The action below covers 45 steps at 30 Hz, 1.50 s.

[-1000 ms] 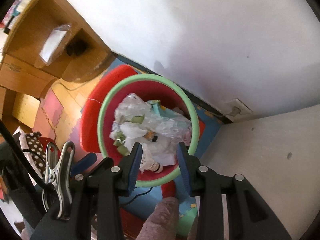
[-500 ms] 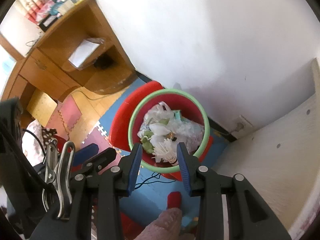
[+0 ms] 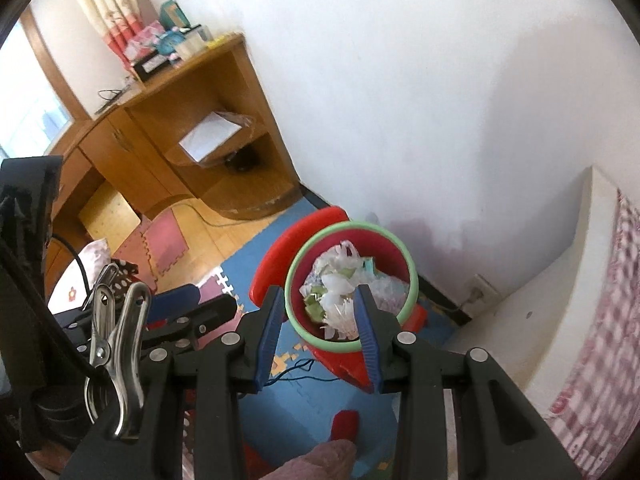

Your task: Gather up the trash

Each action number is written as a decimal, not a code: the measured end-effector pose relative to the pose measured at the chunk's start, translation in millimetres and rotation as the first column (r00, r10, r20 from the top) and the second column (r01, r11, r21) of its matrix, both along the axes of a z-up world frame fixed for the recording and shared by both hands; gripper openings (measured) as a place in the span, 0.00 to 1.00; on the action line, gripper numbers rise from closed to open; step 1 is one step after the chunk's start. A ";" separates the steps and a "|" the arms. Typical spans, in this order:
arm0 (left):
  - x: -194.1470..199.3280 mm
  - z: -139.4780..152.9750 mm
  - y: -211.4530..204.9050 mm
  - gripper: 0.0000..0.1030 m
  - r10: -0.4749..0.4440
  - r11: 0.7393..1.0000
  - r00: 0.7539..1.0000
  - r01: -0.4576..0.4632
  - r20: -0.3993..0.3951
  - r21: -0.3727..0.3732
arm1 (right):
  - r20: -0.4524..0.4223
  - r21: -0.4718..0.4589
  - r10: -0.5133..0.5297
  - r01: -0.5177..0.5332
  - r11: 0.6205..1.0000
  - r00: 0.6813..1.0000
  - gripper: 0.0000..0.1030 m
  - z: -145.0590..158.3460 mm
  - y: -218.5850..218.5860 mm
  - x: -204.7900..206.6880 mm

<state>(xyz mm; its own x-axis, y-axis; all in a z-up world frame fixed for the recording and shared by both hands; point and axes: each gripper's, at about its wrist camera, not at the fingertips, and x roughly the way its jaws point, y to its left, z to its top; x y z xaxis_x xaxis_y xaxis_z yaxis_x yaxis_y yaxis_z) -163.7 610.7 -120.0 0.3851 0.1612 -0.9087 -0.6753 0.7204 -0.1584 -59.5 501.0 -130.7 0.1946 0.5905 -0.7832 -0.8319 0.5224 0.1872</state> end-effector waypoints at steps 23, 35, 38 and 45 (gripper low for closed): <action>4.4 -4.4 -14.5 0.39 0.077 0.997 0.994 -0.076 -0.080 0.015 | 0.014 -0.041 -0.012 0.013 0.999 1.000 0.36 -15.8 -15.7 5.9; 6.2 -10.5 -15.3 0.39 0.068 0.998 0.994 -0.067 -0.088 0.020 | -0.001 -0.044 -0.019 0.019 0.999 1.000 0.36 -20.9 -12.8 7.3; 6.2 -10.1 -15.2 0.39 0.068 0.998 0.994 -0.067 -0.087 0.021 | -0.001 -0.044 -0.020 0.020 0.999 1.000 0.36 -20.7 -12.7 7.3; 6.0 -11.8 -14.8 0.39 0.064 0.998 0.994 -0.063 -0.089 0.016 | -0.004 -0.045 -0.021 0.021 0.999 1.000 0.36 -21.7 -12.2 7.0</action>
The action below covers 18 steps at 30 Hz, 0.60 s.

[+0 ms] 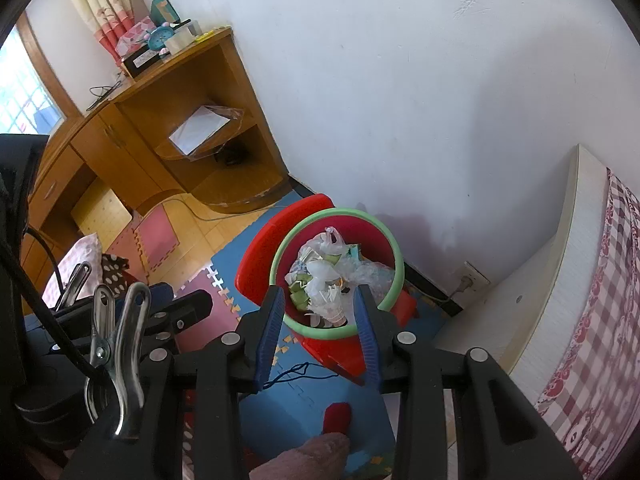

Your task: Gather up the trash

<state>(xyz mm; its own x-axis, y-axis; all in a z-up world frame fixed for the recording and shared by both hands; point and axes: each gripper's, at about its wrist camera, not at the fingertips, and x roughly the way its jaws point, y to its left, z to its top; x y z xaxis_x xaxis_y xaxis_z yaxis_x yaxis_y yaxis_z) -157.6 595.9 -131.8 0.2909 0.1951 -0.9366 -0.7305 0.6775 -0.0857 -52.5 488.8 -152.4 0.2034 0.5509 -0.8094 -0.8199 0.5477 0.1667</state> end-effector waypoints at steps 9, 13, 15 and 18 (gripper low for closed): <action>0.0 -1.7 2.3 0.39 -0.006 1.000 1.000 0.005 -0.003 -0.008 | 0.000 -0.001 0.002 -0.002 1.000 1.000 0.36 0.1 0.1 1.2; 0.1 -2.4 3.1 0.39 -0.006 1.000 1.000 0.005 -0.004 -0.011 | 0.000 -0.001 0.003 -0.003 1.000 1.000 0.36 0.2 0.2 1.6; 0.0 -2.6 3.1 0.39 -0.007 1.000 1.000 0.007 -0.004 -0.010 | -0.001 -0.002 0.003 -0.003 1.000 1.000 0.36 -0.2 0.3 1.7; 0.0 -2.7 3.0 0.39 -0.007 1.000 1.000 0.007 -0.006 -0.011 | -0.002 -0.002 0.003 -0.003 1.000 1.000 0.36 -0.2 0.1 1.7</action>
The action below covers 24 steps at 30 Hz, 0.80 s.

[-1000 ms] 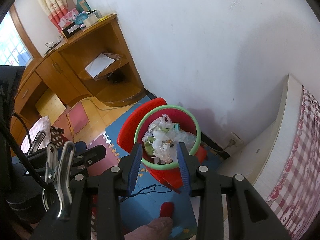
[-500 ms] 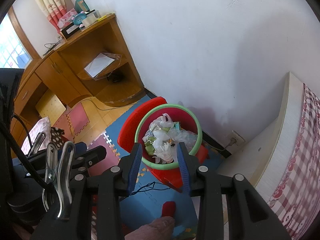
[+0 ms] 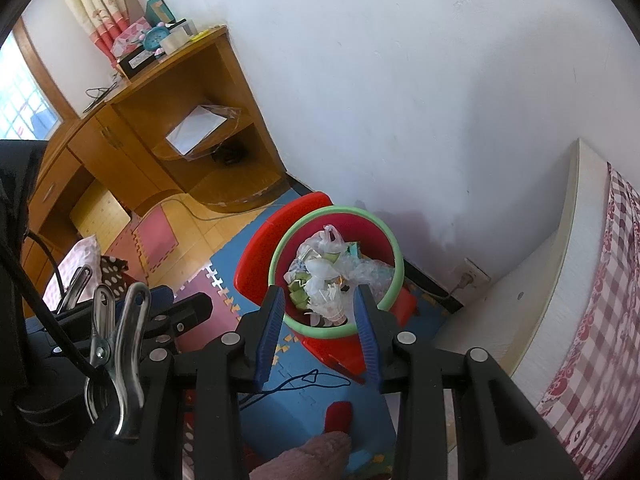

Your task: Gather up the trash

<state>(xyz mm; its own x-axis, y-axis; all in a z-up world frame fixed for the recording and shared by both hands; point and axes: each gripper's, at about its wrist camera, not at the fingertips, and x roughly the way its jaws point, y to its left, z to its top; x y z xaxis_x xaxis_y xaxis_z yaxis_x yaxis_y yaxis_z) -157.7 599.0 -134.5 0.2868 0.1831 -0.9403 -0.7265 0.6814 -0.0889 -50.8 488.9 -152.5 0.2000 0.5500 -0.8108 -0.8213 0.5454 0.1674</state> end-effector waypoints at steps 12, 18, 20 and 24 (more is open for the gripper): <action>4.0 -1.7 0.2 0.39 -0.005 1.000 1.000 0.005 -0.003 -0.003 | -0.002 -0.006 0.001 -0.001 1.000 1.000 0.36 -1.1 -0.8 -0.2; 6.3 -2.5 0.0 0.39 -0.007 1.000 1.000 0.007 -0.004 -0.004 | -0.008 -0.007 -0.012 0.012 1.000 1.000 0.36 -4.1 -6.3 -1.0; 7.0 -3.2 0.0 0.39 -0.010 1.000 1.000 0.010 -0.003 -0.004 | -0.008 -0.008 -0.012 0.012 1.000 1.000 0.36 -3.9 -6.6 0.3; 7.4 -3.0 0.1 0.39 -0.010 1.000 1.000 0.010 -0.005 -0.005 | -0.009 -0.009 -0.013 0.013 1.000 1.000 0.36 -4.1 -7.3 -0.8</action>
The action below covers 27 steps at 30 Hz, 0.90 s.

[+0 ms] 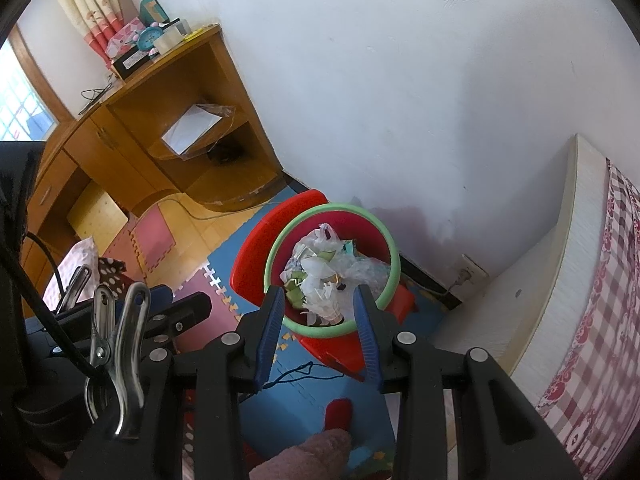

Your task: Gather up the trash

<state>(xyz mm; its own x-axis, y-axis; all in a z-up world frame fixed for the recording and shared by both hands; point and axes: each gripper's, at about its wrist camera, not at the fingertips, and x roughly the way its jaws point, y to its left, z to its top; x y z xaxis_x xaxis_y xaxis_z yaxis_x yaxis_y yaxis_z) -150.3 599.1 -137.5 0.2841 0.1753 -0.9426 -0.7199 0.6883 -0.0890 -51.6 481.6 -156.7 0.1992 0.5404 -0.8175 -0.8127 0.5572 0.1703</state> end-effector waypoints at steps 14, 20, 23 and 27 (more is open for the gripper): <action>0.0 0.0 -0.8 0.39 0.001 1.000 1.000 -0.001 -0.001 0.000 | -0.007 0.002 -0.015 0.015 1.000 1.000 0.36 0.9 0.6 2.9; 0.5 -2.3 2.1 0.39 -0.021 1.000 1.000 0.021 -0.004 0.007 | -0.010 0.007 -0.028 0.028 1.000 1.000 0.36 3.1 -0.4 3.0; 0.5 -1.7 3.2 0.39 -0.033 0.999 0.999 0.033 -0.003 0.013 | -0.008 0.013 -0.033 0.033 0.999 0.999 0.36 5.8 -2.9 1.6; -1.1 -0.3 2.6 0.39 -0.046 0.999 0.999 0.046 0.001 0.020 | 0.000 0.023 -0.041 0.041 0.999 0.999 0.36 10.5 -6.8 -1.0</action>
<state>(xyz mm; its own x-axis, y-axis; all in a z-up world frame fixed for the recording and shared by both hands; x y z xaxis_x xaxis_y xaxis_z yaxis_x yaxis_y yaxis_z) -151.3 601.7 -137.7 0.2934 0.1803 -0.9388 -0.6871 0.7226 -0.0759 -52.5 474.8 -146.1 0.2219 0.5502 -0.8050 -0.7894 0.5860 0.1829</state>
